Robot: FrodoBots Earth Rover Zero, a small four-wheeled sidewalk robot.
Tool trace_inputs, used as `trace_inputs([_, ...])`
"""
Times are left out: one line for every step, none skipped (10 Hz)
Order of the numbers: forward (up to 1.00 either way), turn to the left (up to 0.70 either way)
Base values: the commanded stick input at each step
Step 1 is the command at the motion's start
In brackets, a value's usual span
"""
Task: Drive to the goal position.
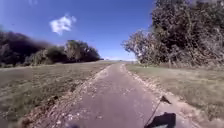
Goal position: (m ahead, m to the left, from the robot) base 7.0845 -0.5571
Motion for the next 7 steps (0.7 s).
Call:
trace_inputs([0.70,-0.33])
trace_inputs([0.70,-0.25])
trace_inputs([0.70,-0.17])
trace_inputs([0.70,-0.09])
trace_inputs([0.70,-0.01])
trace_inputs([0.70,0.00])
trace_inputs([0.70,0.00])
